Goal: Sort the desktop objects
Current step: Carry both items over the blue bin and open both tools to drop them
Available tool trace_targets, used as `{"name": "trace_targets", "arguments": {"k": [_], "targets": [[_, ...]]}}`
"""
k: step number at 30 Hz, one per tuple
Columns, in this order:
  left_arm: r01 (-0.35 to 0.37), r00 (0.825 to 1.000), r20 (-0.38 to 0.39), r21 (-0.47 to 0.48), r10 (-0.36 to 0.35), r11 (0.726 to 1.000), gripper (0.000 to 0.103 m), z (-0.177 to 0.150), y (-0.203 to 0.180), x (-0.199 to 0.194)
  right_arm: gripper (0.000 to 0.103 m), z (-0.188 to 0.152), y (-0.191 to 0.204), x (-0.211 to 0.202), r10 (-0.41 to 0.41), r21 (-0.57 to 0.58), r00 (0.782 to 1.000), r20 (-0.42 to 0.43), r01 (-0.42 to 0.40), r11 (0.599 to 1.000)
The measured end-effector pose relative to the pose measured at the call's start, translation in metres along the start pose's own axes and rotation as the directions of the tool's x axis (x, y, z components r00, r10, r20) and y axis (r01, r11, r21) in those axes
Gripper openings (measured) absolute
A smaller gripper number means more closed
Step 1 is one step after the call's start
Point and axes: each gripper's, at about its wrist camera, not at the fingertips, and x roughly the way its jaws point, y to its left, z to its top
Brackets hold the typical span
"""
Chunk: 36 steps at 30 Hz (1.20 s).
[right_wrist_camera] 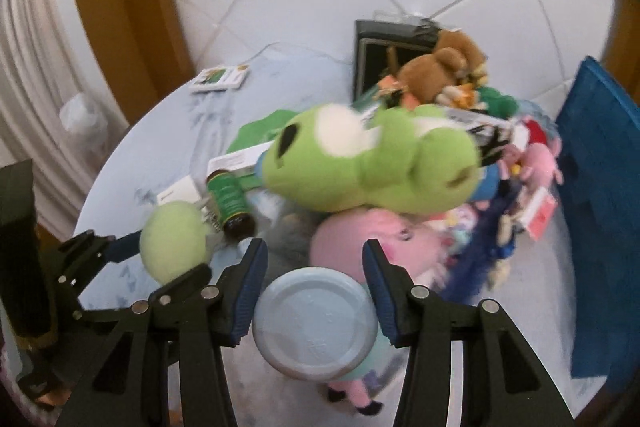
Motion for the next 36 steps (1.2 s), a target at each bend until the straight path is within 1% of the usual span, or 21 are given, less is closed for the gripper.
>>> {"name": "trace_targets", "arguments": {"k": [5,11,15,17,19,20,21,22,23,24,25,26,27,28,29,31,32,33,34,35,36], "targets": [[0.027,0.999,0.034,0.041,-0.028,0.999,0.062,0.012,-0.027,-0.01,0.049,0.003,-0.026,-0.021,-0.019,0.032,0.999,0.047,0.018,0.999],[0.072,0.993,0.081,0.107,-0.081,0.992,0.062,0.036,-0.085,-0.021,0.048,0.008,-0.064,-0.047,-0.055,0.059,0.994,0.096,0.049,0.997],[0.078,0.987,0.127,0.138,-0.096,0.987,0.062,0.054,-0.138,-0.024,0.048,0.013,-0.106,-0.073,-0.071,0.075,0.987,0.143,0.061,0.995],[0.083,0.981,0.161,0.151,-0.107,0.985,0.062,0.065,-0.172,-0.026,0.048,0.017,-0.133,-0.092,-0.088,0.081,0.98,0.178,0.074,0.994],[0.093,0.969,0.211,0.164,-0.127,0.982,0.062,0.082,-0.213,-0.031,0.048,0.022,-0.166,-0.115,-0.106,0.087,0.969,0.224,0.088,0.992],[0.105,0.958,0.249,0.169,-0.145,0.98,0.062,0.093,-0.24,-0.036,0.047,0.024,-0.183,-0.127,-0.115,0.087,0.962,0.249,0.096,0.992],[0.11,0.95,0.271,0.173,-0.154,0.979,0.062,0.1,-0.258,-0.038,0.036,0.026,-0.203,-0.144,-0.129,0.087,0.951,0.282,0.108,0.99],[0.117,0.937,0.306,0.181,-0.169,0.976,0.062,0.111,-0.285,-0.043,0.0,0.028,-0.219,-0.159,-0.143,0.086,0.939,0.314,0.121,0.989],[0.125,0.924,0.337,0.185,-0.183,0.975,0.062,0.122,-0.313,-0.048,0.003,0.029,-0.239,-0.176,-0.155,0.096,0.925,0.346,0.13,0.987],[0.132,0.916,0.354,0.184,-0.191,0.974,0.062,0.131,-0.335,-0.05,0.003,0.03,-0.262,-0.195,-0.168,0.116,0.909,0.381,0.134,0.984],[0.148,0.908,0.365,0.184,-0.207,0.972,0.062,0.142,-0.36,-0.051,0.003,0.031,-0.285,-0.214,-0.207,0.137,0.889,0.408,0.164,0.977],[0.18,0.897,0.372,0.187,-0.239,0.966,0.062,0.155,-0.39,-0.05,0.003,0.032,-0.305,-0.227,-0.263,0.159,0.865,0.428,0.214,0.964],[0.198,0.891,0.376,0.181,-0.254,0.963,0.062,0.165,-0.414,-0.048,0.003,0.032,-0.326,-0.239,-0.305,0.182,0.842,0.445,0.248,0.951],[0.201,0.888,0.382,0.181,-0.257,0.963,0.062,0.172,-0.433,-0.046,0.003,0.031,-0.349,-0.249,-0.327,0.21,0.835,0.443,0.258,0.943],[0.197,0.887,0.384,0.191,-0.258,0.962,0.062,0.179,-0.455,-0.043,0.003,0.027,-0.377,-0.258,-0.341,0.243,0.831,0.439,0.256,0.936],[0.192,0.893,0.369,0.205,-0.258,0.96,0.062,0.189,-0.49,-0.034,0.004,0.017,-0.411,-0.262,-0.362,0.283,0.83,0.424,0.258,0.924],[0.191,0.896,0.36,0.22,-0.262,0.957,0.062,0.194,-0.508,-0.031,0.004,0.008,-0.433,-0.26,-0.361,0.316,0.844,0.397,0.244,0.917],[0.187,0.898,0.352,0.238,-0.264,0.953,0.062,0.195,-0.518,-0.029,0.01,0.001,-0.446,-0.255,-0.358,0.34,0.855,0.375,0.232,0.911],[0.18,0.9,0.344,0.264,-0.267,0.948,0.065,0.197,-0.531,-0.025,0.022,-0.006,-0.461,-0.249,-0.356,0.372,0.866,0.351,0.22,0.902],[0.178,0.902,0.335,0.286,-0.272,0.941,0.068,0.2,-0.541,-0.02,0.029,-0.016,-0.478,-0.242,-0.356,0.411,0.877,0.323,0.208,0.887],[0.172,0.905,0.325,0.309,-0.274,0.935,0.07,0.2,-0.554,-0.016,0.045,-0.023,-0.489,-0.239,-0.355,0.434,0.881,0.313,0.2,0.878]]}}
